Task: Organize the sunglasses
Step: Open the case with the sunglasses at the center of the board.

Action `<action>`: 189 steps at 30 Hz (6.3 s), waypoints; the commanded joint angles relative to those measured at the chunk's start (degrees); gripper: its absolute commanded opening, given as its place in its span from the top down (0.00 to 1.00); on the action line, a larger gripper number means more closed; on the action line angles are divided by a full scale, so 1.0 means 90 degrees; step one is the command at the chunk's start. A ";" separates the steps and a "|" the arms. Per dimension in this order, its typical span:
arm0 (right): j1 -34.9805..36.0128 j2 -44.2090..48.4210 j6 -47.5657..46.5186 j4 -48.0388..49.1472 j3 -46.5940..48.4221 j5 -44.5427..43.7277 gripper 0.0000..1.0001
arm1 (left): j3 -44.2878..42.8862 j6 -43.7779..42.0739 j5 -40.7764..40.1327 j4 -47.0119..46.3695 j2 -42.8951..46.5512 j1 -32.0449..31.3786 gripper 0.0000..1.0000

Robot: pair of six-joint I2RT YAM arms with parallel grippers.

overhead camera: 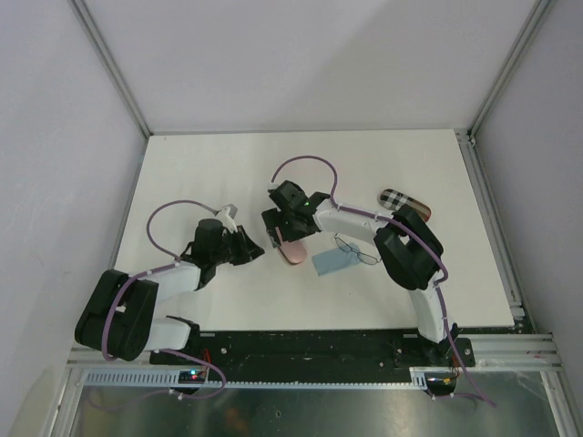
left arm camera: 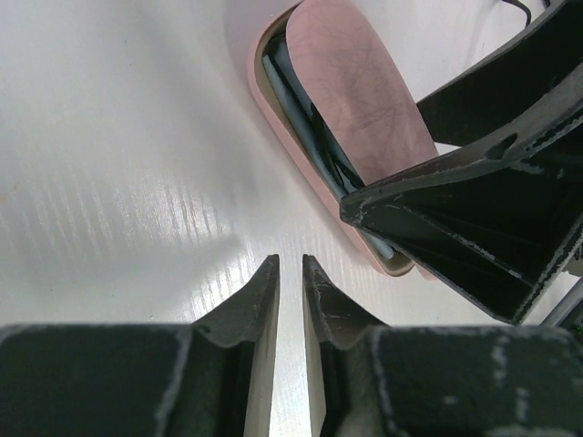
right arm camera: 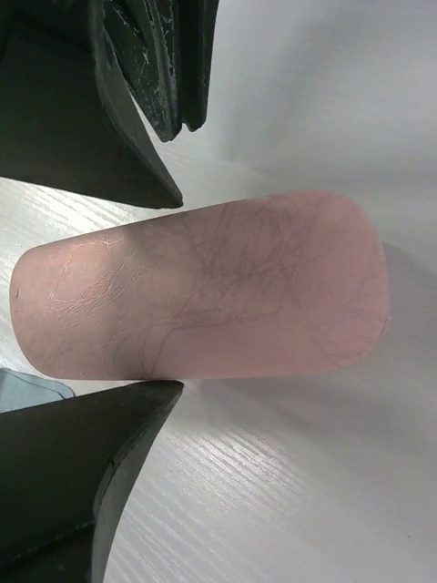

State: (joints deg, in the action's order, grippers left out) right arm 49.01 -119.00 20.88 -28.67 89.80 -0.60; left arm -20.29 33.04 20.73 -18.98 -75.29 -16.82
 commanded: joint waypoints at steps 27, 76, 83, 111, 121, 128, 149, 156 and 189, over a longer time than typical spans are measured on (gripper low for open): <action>0.0068 0.0722 0.0630 0.0958 -0.1054 0.0976 0.44 | -0.0247 0.0604 0.0436 -0.1403 -0.1170 0.0041 0.50; -0.0974 0.1206 0.3483 0.7827 -0.4590 0.4947 0.51 | -0.0012 0.0055 0.0294 -0.0828 -0.0769 0.0043 1.00; -0.1150 0.0990 0.3385 0.7982 -0.4806 0.4975 0.52 | -0.0255 -0.0133 0.0188 -0.0156 -0.0381 0.0043 0.98; -0.1238 0.0787 0.3423 0.8066 -0.4825 0.4992 0.53 | -0.0848 0.0135 0.0389 0.0790 0.0447 -0.0109 0.67; -0.1241 0.0732 0.3518 0.8184 -0.4823 0.5011 0.53 | -0.1210 0.0341 0.0367 0.0656 0.0124 -0.0277 0.63; -0.1241 0.0721 0.3532 0.8204 -0.4823 0.5008 0.53 | -0.1419 0.0456 0.0486 0.0434 -0.0377 -0.0394 0.72; -0.1248 0.0705 0.3503 0.8255 -0.4822 0.5032 0.53 | -0.1507 0.0250 0.0148 0.0976 -0.0651 -0.0496 0.72; -0.1261 0.0662 0.3512 0.8300 -0.4821 0.5041 0.53 | -0.1614 0.0191 -0.0004 0.1288 -0.0533 -0.0504 0.69; -0.1402 0.0534 0.3602 0.8474 -0.4829 0.5143 0.54 | -0.1897 0.0331 0.0780 0.1513 -0.0564 -0.0333 0.98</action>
State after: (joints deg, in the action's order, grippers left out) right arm 36.88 -113.10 54.43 45.25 46.50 45.39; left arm -37.63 36.25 24.82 -4.78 -82.63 -21.26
